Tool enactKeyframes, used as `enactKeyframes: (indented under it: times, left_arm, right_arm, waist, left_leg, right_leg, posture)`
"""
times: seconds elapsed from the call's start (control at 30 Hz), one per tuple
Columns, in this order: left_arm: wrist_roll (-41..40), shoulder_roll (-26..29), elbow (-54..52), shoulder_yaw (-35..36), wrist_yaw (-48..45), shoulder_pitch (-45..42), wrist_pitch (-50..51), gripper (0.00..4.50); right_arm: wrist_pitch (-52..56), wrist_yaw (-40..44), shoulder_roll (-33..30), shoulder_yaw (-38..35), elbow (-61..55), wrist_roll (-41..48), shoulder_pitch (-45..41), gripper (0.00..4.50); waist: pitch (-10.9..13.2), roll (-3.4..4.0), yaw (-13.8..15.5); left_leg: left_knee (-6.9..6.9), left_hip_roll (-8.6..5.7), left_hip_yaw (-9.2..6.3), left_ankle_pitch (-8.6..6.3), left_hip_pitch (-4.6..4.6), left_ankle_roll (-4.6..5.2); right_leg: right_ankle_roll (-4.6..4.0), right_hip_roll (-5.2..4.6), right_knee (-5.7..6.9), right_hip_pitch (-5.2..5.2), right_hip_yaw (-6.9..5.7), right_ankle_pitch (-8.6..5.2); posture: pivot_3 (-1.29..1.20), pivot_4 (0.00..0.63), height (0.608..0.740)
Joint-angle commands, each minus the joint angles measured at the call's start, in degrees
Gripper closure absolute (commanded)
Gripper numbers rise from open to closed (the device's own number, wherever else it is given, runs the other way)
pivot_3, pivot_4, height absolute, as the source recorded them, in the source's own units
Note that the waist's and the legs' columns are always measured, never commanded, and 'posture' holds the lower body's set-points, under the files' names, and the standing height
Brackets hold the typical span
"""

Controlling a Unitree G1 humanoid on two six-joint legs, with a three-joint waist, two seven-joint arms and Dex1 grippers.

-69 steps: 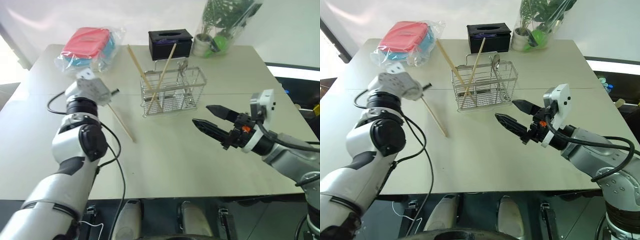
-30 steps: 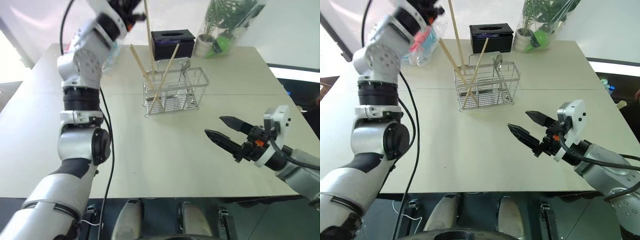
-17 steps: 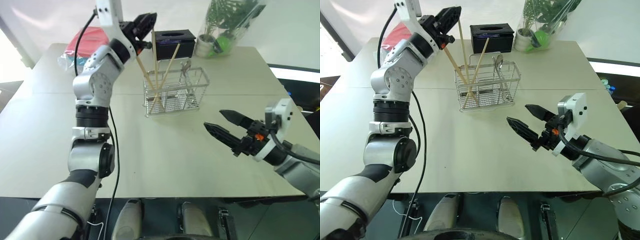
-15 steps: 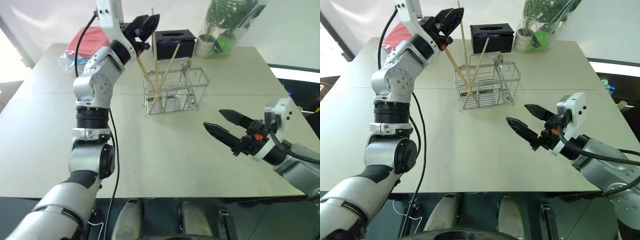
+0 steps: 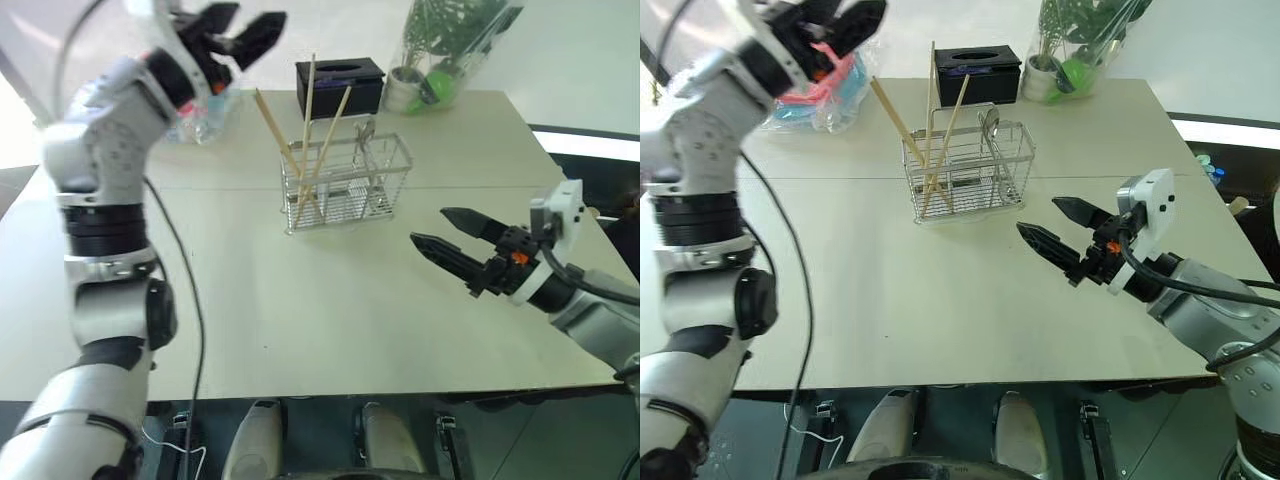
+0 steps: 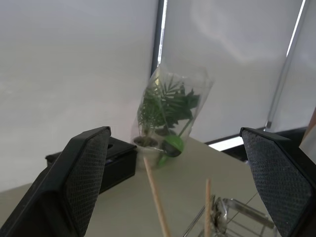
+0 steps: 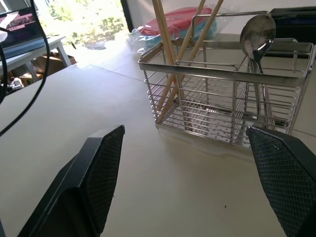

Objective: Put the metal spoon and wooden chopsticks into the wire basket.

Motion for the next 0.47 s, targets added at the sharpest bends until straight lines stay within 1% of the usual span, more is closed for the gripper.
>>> enactKeyframes:
  times: [0.03,0.1,0.23,0.3,0.47]
  left_arm:
    - [0.60,10.09,-6.27,-1.69,-12.91,6.00,-1.76,0.09]
    - [0.60,18.06,-10.53,-2.73,-22.46,13.54,-3.13,0.09]
    - [1.26,25.55,-14.93,-1.82,-30.12,24.37,-6.56,0.09]
    - [1.77,27.11,-15.99,-0.42,-31.00,28.93,-8.27,0.09]
    - [0.37,25.96,-19.75,1.15,-27.81,31.98,-7.23,0.09]
  right_arm:
    - [-1.12,4.36,-2.29,-0.95,1.84,-2.73,-1.39,0.41]
    - [-1.60,7.90,-3.89,-1.21,4.29,-5.03,-1.99,0.41]
    - [-2.83,12.34,-5.65,-0.97,9.65,-9.62,-4.16,0.41]
    - [-3.50,13.76,-6.02,-0.42,12.76,-12.20,-6.01,0.41]
    - [-3.41,15.29,-4.83,1.00,15.11,-15.19,-8.68,0.41]
  waist:
    - [-0.02,0.08,-0.08]
    - [-0.06,0.27,-0.30]
    - [-0.03,0.25,0.40]
    - [-0.03,0.25,0.61]
    - [-0.03,0.25,1.15]
  left_leg:
    - [0.00,0.00,0.00,0.00,0.01,0.00]
    - [-0.10,0.01,0.10,0.00,0.07,0.00]
    - [-0.18,0.12,0.17,0.00,0.03,-0.01]
    - [-0.14,0.13,0.23,-0.01,0.01,-0.03]
    - [-0.15,0.16,0.29,-0.01,-0.06,-0.03]
  right_leg:
    - [-0.05,0.00,0.00,0.02,0.00,-0.03]
    - [-0.19,-0.01,-0.05,0.02,0.09,-0.10]
    - [-0.37,-0.01,-0.07,-0.09,0.11,-0.13]
    - [-0.40,-0.07,-0.15,-0.08,0.12,-0.12]
    - [-0.44,-0.10,-0.21,-0.17,0.12,-0.09]
  posture:
    - [0.00,0.150,0.710]
    - [0.00,0.150,0.710]
    - [0.00,0.150,0.710]
    - [0.00,0.150,0.710]
    - [0.00,0.150,0.710]
